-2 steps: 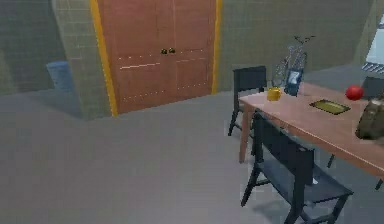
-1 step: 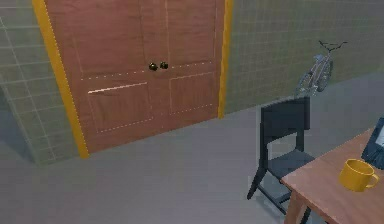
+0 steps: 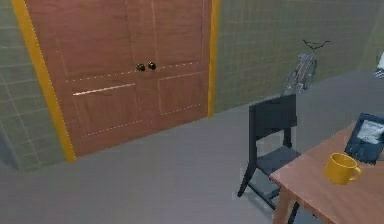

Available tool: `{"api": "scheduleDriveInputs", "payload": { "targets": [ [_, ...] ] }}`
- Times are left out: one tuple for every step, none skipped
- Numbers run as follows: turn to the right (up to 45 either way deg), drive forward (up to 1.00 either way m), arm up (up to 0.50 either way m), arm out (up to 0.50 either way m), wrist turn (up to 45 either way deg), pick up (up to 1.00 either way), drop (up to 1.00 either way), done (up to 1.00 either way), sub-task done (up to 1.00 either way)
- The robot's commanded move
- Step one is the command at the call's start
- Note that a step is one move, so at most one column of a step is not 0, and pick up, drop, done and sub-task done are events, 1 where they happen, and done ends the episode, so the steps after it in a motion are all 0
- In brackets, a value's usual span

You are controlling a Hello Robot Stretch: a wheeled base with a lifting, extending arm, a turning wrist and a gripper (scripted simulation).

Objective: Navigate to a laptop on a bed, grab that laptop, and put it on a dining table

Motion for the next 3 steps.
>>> {"api": "scheduleDriveInputs", "payload": {
  "targets": [
    [0.0, 0.10, 0.00, 0.00, 0.0, 0.00, 0.00, 0.00, 0.00],
    [-45.0, 0.00, 0.00, 0.00, 0.0, 0.00, 0.00, 0.00, 0.00],
    [-24.0, 0.00, 0.00, 0.00, 0.0, 0.00, 0.00, 0.00, 0.00]
  ]
}}
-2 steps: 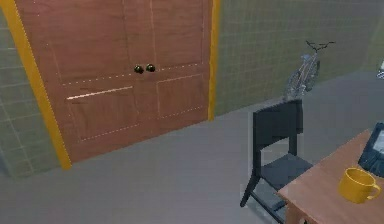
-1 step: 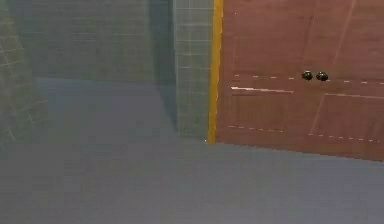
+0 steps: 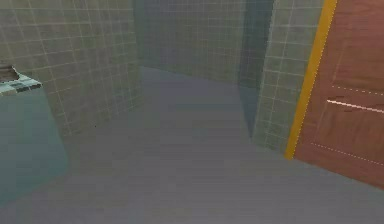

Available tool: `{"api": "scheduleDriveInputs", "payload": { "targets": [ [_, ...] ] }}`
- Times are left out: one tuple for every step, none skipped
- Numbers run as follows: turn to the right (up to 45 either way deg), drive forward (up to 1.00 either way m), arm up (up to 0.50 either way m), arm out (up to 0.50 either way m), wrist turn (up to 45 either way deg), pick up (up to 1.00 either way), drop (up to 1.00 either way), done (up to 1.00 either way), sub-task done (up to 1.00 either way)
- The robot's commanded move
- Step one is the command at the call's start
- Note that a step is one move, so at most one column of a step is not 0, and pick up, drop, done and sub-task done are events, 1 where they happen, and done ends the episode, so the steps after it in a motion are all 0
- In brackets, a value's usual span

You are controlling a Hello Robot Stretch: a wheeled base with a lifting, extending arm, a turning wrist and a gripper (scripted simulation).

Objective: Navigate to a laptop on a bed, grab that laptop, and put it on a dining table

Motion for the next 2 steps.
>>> {"api": "scheduleDriveInputs", "payload": {
  "targets": [
    [0.0, 0.10, 0.00, 0.00, 0.0, 0.00, 0.00, 0.00, 0.00],
    [45.0, 0.00, 0.00, 0.00, 0.0, 0.00, 0.00, 0.00, 0.00]
  ]
}}
